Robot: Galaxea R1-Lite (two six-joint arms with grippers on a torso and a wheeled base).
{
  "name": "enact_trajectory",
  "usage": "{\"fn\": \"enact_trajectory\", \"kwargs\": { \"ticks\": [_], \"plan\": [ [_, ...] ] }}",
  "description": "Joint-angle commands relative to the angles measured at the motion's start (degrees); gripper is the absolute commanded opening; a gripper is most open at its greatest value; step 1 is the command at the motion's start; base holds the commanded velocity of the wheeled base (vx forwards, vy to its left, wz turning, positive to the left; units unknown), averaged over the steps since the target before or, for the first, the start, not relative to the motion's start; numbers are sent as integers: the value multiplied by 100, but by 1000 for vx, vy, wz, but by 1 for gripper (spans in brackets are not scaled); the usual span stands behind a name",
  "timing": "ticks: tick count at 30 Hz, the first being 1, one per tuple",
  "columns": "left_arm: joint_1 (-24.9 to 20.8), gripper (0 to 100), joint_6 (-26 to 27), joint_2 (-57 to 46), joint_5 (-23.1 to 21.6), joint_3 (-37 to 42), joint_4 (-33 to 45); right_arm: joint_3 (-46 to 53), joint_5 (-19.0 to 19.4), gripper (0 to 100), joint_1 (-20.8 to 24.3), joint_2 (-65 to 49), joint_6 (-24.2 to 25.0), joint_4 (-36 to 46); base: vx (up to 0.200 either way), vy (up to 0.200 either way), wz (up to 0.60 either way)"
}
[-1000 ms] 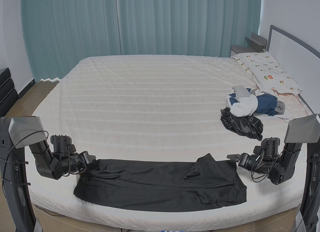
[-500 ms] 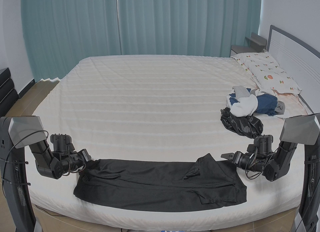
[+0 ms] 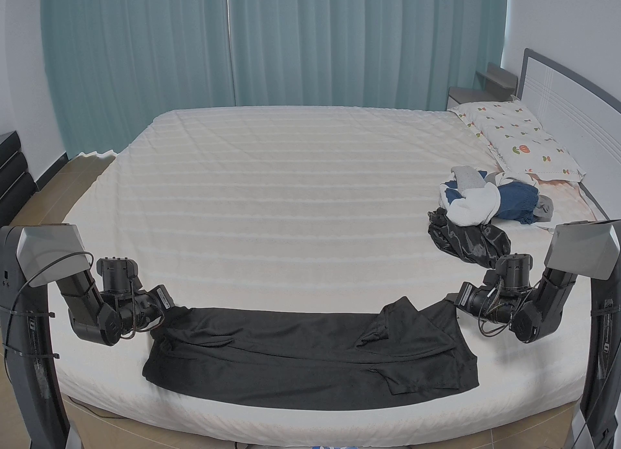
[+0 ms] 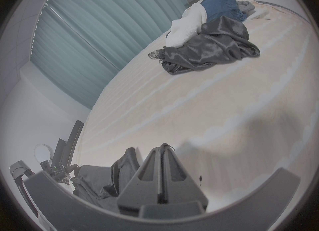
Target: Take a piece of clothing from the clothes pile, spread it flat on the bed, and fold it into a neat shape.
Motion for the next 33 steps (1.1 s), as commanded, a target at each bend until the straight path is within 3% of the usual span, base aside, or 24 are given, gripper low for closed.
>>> {"fn": "enact_trajectory", "kwargs": {
  "ticks": [1,13,14,15,23,33],
  "plan": [
    [30,0,-148,60,61,-48,-140,-139,1,0,-146,35,-2,-4,0,0,0],
    [56,0,-227,51,52,57,-228,-25,1,0,-146,105,-2,14,0,0,0],
    [47,0,-227,51,52,57,-228,-25,1,100,-146,123,-2,14,0,0,0],
    [47,100,-227,51,52,57,-228,-25,1,100,-146,123,-2,14,0,0,0],
    [56,100,-253,60,52,49,-246,-7,10,100,-129,-545,-2,23,0,0,0],
    [161,100,-1150,-1,43,-136,-263,248,1,100,1181,-888,543,137,0,0,0]
  ]
}}
